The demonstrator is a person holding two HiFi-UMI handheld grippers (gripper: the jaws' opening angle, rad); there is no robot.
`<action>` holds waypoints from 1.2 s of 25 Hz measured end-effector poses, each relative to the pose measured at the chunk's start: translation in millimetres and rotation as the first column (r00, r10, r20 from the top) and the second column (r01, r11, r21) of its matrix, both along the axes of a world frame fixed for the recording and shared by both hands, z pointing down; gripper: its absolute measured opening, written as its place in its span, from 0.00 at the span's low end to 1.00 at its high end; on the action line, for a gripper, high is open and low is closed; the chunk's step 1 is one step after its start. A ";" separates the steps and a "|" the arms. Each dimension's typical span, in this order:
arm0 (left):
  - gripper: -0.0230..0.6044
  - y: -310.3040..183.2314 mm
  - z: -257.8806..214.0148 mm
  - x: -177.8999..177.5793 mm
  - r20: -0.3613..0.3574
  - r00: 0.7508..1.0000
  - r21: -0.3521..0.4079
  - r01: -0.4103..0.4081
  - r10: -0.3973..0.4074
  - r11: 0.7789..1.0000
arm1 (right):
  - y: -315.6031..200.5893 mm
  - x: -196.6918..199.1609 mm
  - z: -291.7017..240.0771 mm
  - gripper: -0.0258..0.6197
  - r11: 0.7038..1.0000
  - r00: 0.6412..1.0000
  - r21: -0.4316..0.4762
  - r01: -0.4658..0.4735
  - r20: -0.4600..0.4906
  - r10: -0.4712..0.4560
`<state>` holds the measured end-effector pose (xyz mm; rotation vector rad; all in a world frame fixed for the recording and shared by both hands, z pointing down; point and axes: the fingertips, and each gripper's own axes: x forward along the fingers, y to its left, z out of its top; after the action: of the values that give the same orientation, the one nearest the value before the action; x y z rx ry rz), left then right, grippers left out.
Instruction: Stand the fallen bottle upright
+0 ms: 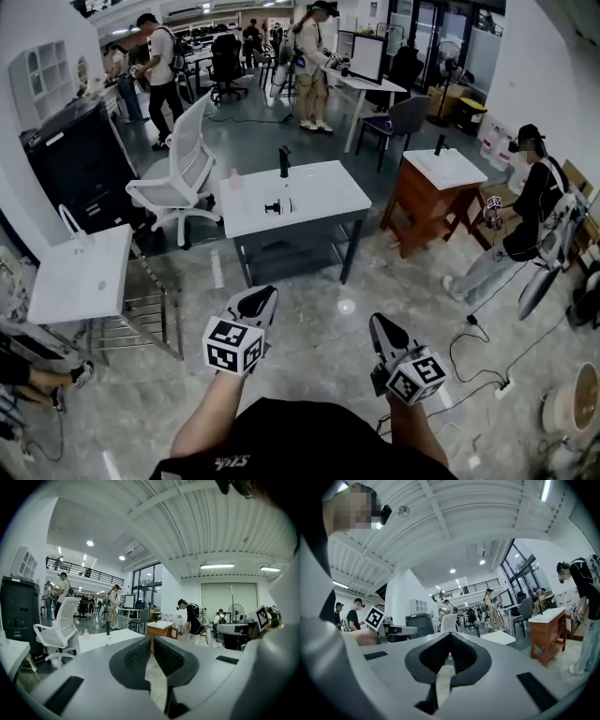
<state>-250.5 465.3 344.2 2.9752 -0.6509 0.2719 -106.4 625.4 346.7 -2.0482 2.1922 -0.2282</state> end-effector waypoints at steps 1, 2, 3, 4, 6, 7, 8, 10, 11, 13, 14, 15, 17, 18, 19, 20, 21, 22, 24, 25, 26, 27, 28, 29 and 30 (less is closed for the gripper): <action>0.10 1.9 1.8 2.2 0.003 1.000 -0.002 -0.003 0.003 1.000 | 1.5 1.2 3.0 0.06 1.000 1.000 -0.008 0.003 0.006 -0.003; 0.10 3.6 4.3 4.0 0.007 1.000 -0.006 -0.004 0.004 1.000 | 2.4 2.2 6.8 0.06 1.000 1.000 -0.017 0.010 0.014 -0.009; 0.10 4.8 7.8 5.5 0.013 1.000 -0.012 -0.004 0.004 1.000 | 2.9 3.8 10.9 0.06 0.999 1.000 -0.029 0.015 0.023 -0.014; 0.10 5.2 11.8 6.8 0.020 1.000 -0.020 -0.002 0.002 1.000 | 2.7 5.9 14.8 0.06 0.999 0.999 -0.041 0.018 0.034 -0.016; 0.10 3.0 18.9 8.6 0.032 0.999 -0.037 0.007 -0.006 0.999 | 0.4 10.5 21.8 0.06 0.998 0.998 -0.062 0.022 0.059 -0.018; 0.10 0.7 21.7 9.4 0.036 0.999 -0.045 0.012 -0.010 0.999 | -1.5 12.3 25.2 0.06 0.997 0.997 -0.071 0.026 0.070 -0.021; 0.10 -2.6 24.3 10.3 0.038 0.999 -0.053 0.016 -0.014 0.998 | -4.3 13.8 28.4 0.06 0.996 0.997 -0.079 0.030 0.078 -0.024; 0.10 -11.8 28.9 14.1 0.040 0.999 -0.066 0.021 -0.018 0.998 | -12.8 17.2 34.8 0.06 0.995 0.996 -0.096 0.037 0.089 -0.028; 0.10 -17.3 31.2 17.2 0.040 0.999 -0.071 0.019 -0.017 0.997 | -18.5 19.4 38.1 0.06 0.994 0.995 -0.105 0.039 0.097 -0.029; 0.10 -31.0 35.6 25.1 0.039 0.999 -0.077 0.013 -0.010 0.997 | -32.8 24.8 45.2 0.06 0.991 0.994 -0.124 0.043 0.110 -0.029; 0.10 -40.0 38.0 29.6 0.038 0.999 -0.081 0.010 -0.007 0.997 | -41.8 28.3 49.1 0.06 0.990 0.993 -0.134 0.044 0.112 -0.029; 0.10 -50.8 40.9 34.6 0.038 0.999 -0.085 0.007 -0.004 0.996 | -52.0 32.4 52.9 0.06 0.989 0.993 -0.144 0.044 0.113 -0.028; 0.10 -75.0 47.9 45.5 0.037 0.999 -0.099 0.000 0.003 0.995 | -74.9 42.9 59.5 0.06 0.986 0.993 -0.161 0.036 0.117 -0.017; 0.10 -87.7 51.1 51.3 0.038 0.999 -0.106 -0.004 0.008 0.994 | -87.2 48.6 61.7 0.06 0.985 0.993 -0.167 0.030 0.122 -0.009; 0.10 -101.1 53.4 57.2 0.039 0.999 -0.111 -0.007 0.012 0.994 | -100.6 54.3 63.1 0.06 0.985 0.992 -0.172 0.025 0.127 -0.003; 0.10 -115.5 54.3 63.2 0.040 0.999 -0.114 -0.010 0.014 0.993 | -115.5 59.3 63.4 0.06 0.984 0.991 -0.175 0.023 0.132 0.000; 0.10 -130.9 53.9 69.3 0.041 0.999 -0.115 -0.011 0.016 0.993 | -132.0 63.0 62.8 0.06 0.984 0.991 -0.178 0.026 0.136 -0.002; 0.10 -146.7 52.9 75.1 0.042 0.999 -0.116 -0.014 0.018 0.993 | -149.4 65.1 61.8 0.06 0.983 0.991 -0.181 0.035 0.136 -0.011; 0.10 -178.1 53.1 85.4 0.048 0.998 -0.117 -0.022 0.028 0.993 | -185.3 65.8 61.7 0.06 0.980 0.991 -0.188 0.066 0.124 -0.043; 0.10 -193.8 54.9 90.1 0.053 0.998 -0.120 -0.027 0.033 0.992 | -203.5 66.2 63.0 0.06 0.977 0.992 -0.196 0.079 0.115 -0.057; 0.10 -209.4 57.6 94.7 0.058 0.998 -0.123 -0.031 0.038 0.992 | -221.7 67.7 64.1 0.06 0.975 0.992 -0.205 0.086 0.110 -0.064; 0.10 -224.9 60.4 99.0 0.061 0.997 -0.129 -0.034 0.042 0.991 | -239.5 69.8 65.1 0.06 0.973 0.992 -0.214 0.088 0.109 -0.065; 0.10 -239.9 63.2 102.5 0.063 0.997 -0.135 -0.036 0.045 0.990 | -256.4 71.5 66.0 0.06 0.971 0.992 -0.221 0.090 0.112 -0.066; 0.10 -254.3 65.8 104.7 0.065 0.997 -0.142 -0.036 0.046 0.989 | -272.3 72.1 66.9 0.06 0.969 0.991 -0.227 0.094 0.117 -0.069; 0.10 -268.4 68.3 105.7 0.065 0.997 -0.149 -0.035 0.045 0.988 | -287.3 71.3 68.3 0.06 0.967 0.990 -0.233 0.100 0.123 -0.073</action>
<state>-144.7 196.9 412.5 2.8501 -0.5524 0.4076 -35.1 338.1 415.0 -1.9967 2.2829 -0.6312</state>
